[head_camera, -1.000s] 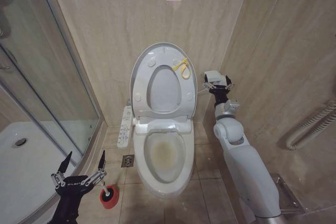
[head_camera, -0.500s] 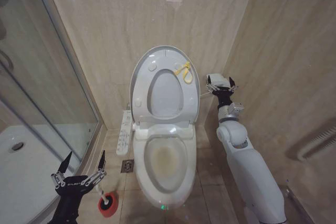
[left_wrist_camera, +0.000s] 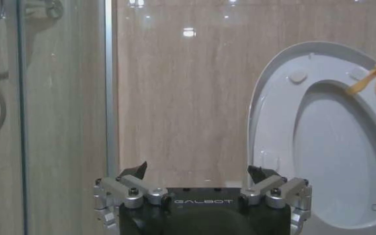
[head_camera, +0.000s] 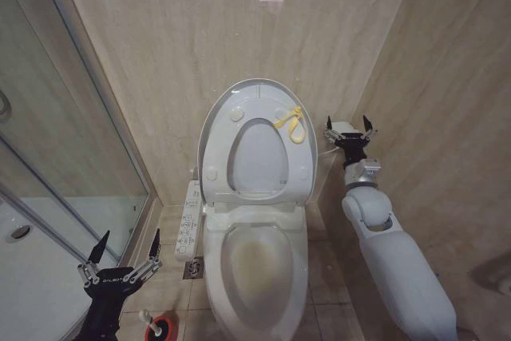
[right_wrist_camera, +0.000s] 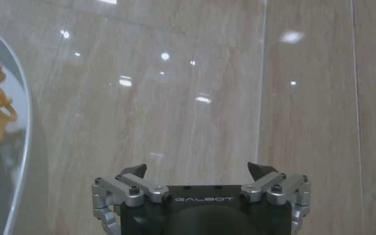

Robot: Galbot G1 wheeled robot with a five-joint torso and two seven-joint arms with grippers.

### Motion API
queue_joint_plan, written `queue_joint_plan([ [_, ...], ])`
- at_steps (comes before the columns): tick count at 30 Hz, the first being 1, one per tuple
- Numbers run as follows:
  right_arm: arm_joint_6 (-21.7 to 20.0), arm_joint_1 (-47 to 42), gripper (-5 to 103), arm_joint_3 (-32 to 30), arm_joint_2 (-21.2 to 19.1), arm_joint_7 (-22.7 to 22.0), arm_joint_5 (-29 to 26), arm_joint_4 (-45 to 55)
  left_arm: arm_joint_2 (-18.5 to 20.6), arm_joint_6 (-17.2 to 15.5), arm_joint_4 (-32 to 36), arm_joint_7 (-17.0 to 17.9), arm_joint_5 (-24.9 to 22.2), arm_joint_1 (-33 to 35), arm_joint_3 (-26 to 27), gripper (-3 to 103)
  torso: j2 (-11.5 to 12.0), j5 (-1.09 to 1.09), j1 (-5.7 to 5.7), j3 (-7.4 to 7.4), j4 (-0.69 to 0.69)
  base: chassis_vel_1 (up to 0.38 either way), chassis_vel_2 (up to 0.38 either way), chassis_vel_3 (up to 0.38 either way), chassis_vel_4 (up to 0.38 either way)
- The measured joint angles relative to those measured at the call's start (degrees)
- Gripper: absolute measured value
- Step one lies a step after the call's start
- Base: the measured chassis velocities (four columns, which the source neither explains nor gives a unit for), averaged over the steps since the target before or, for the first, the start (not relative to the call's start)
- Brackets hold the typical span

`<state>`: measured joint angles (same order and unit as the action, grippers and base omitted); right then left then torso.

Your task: Open the toilet lid, clean the toilet bowl with a toilet brush, close the toilet lid, and flush.

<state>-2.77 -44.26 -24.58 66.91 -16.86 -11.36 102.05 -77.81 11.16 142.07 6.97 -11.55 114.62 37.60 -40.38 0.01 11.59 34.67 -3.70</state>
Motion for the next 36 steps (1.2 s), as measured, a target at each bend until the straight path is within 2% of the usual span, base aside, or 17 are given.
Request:
queue_joint_plan([
  [7, -1.3, 5.87, 100, 4.65, 1.12, -0.58, 1.77, -4.3, 0.0, 0.0, 0.0, 0.0, 0.0, 0.0, 0.0, 100, 0.01, -0.01, 0.03, 0.02, 0.06, 0.012, -0.023, -0.015, 0.008],
  [16, -0.79, 9.03, 100, 6.9, 2.71, -1.18, 5.19, -9.05, 0.0, 0.0, 0.0, 0.0, 0.0, 0.0, 0.0, 100, 0.01, -0.01, 0.04, 0.02, 0.03, -0.005, 0.012, 0.006, -0.007],
  [29, -0.66, 4.8, 100, 7.29, 1.29, -0.3, 5.42, -5.48, 0.0, 0.0, 0.0, 0.0, 0.0, 0.0, 0.0, 100, 0.01, -0.01, 0.03, 0.02, -0.02, 0.0, 0.0, 0.0, 0.0],
  [33, -0.7, 3.0, 100, 7.88, 1.05, 0.11, 5.38, -3.57, 0.01, 0.0, 0.0, 0.0, 0.0, 0.0, 0.0, 100, 0.01, 0.0, 0.04, 0.02, 0.09, 0.0, 0.0, 0.0, 0.0],
  [36, -0.83, -0.1, 100, 7.16, 0.05, 0.49, 5.24, -0.72, 0.0, 0.0, 0.0, 0.01, 0.0, 0.0, 0.01, 100, 0.01, -0.02, 0.03, 0.02, 0.1, 0.0, 0.0, 0.0, 0.0],
])
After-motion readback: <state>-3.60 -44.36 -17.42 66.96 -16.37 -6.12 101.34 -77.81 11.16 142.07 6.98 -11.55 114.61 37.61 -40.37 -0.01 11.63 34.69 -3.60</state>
